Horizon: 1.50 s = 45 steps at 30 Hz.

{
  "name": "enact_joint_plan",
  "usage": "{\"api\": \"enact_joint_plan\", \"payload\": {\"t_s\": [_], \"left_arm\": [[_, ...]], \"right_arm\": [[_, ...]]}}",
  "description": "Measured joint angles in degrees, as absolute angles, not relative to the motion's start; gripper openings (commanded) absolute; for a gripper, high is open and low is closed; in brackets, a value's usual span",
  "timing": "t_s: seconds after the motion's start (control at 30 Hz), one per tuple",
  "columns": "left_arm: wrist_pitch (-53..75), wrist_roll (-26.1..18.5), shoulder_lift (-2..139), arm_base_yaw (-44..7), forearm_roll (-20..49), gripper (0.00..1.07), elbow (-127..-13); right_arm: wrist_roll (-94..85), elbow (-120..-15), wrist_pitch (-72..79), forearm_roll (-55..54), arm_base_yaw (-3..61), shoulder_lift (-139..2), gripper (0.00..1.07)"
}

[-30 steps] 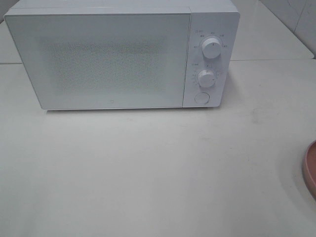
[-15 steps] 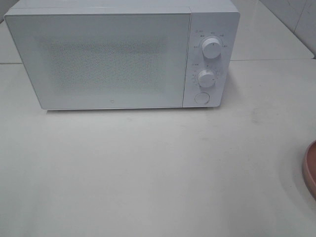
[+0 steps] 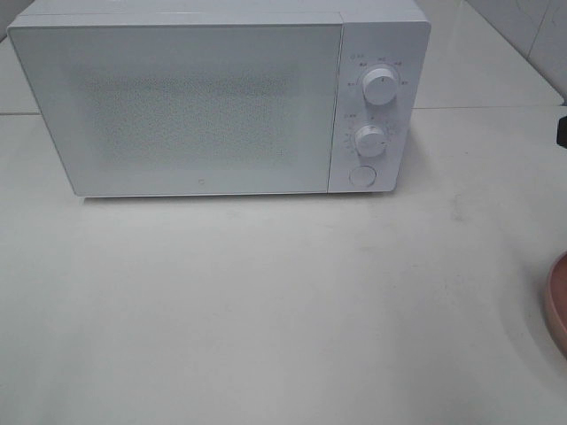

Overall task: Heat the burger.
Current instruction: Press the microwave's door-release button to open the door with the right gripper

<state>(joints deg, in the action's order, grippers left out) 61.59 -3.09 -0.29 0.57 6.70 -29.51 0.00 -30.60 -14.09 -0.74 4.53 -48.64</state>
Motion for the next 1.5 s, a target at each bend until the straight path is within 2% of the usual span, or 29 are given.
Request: {"api": "enact_joint_plan", "payload": {"t_s": [0.47, 0.8, 0.9, 0.93, 0.97, 1.0, 1.03, 1.1, 1.23, 1.27, 1.3, 1.43, 1.5], "left_arm": [[61.6, -3.1, -0.3, 0.6, 6.7, 1.00, -29.5], [61.6, -3.1, -0.3, 0.6, 6.7, 1.00, -29.5], [61.6, -3.1, -0.3, 0.6, 6.7, 1.00, -29.5], [61.6, -3.1, -0.3, 0.6, 6.7, 1.00, -29.5], [61.6, -3.1, -0.3, 0.6, 6.7, 1.00, -29.5], [61.6, -3.1, -0.3, 0.6, 6.7, 1.00, -29.5], [61.6, -3.1, -0.3, 0.6, 6.7, 1.00, -29.5], [61.6, -3.1, -0.3, 0.6, 6.7, 1.00, -29.5], [61.6, -3.1, -0.3, 0.6, 6.7, 1.00, -29.5], [61.6, -3.1, -0.3, 0.6, 6.7, 1.00, -29.5], [61.6, -3.1, -0.3, 0.6, 6.7, 1.00, -29.5], [61.6, -3.1, -0.3, 0.6, 6.7, 1.00, -29.5], [61.6, -3.1, -0.3, 0.6, 6.7, 1.00, -29.5]], "right_arm": [[0.0, -18.3, 20.6, -0.7, 4.5, -59.6, 0.75], [-0.3, -13.6, 35.6, -3.0, 5.6, -65.9, 0.75], [-3.1, -13.5, 38.6, -6.6, 9.1, -69.1, 0.75], [-6.2, -13.4, 40.5, -9.3, 12.2, -71.5, 0.75], [-6.2, -13.4, 40.5, -9.3, 12.2, -71.5, 0.75], [-9.7, -13.4, 42.7, -13.1, 16.0, -74.1, 0.75], [-9.7, -13.4, 42.7, -13.1, 16.0, -74.1, 0.75], [-13.6, -13.4, 47.3, -19.3, 21.4, -77.2, 0.75], [-15.9, -13.4, 52.2, -25.3, 26.1, -79.8, 0.75], [-17.2, -13.5, 55.2, -28.9, 29.7, -81.5, 0.75], [-17.2, -13.5, 55.2, -28.9, 29.7, -81.5, 0.75], [-19.3, -13.5, 62.9, -36.8, 37.4, -86.4, 0.75], [-19.4, -13.6, 63.6, -38.0, 38.5, -87.2, 0.75]]}}
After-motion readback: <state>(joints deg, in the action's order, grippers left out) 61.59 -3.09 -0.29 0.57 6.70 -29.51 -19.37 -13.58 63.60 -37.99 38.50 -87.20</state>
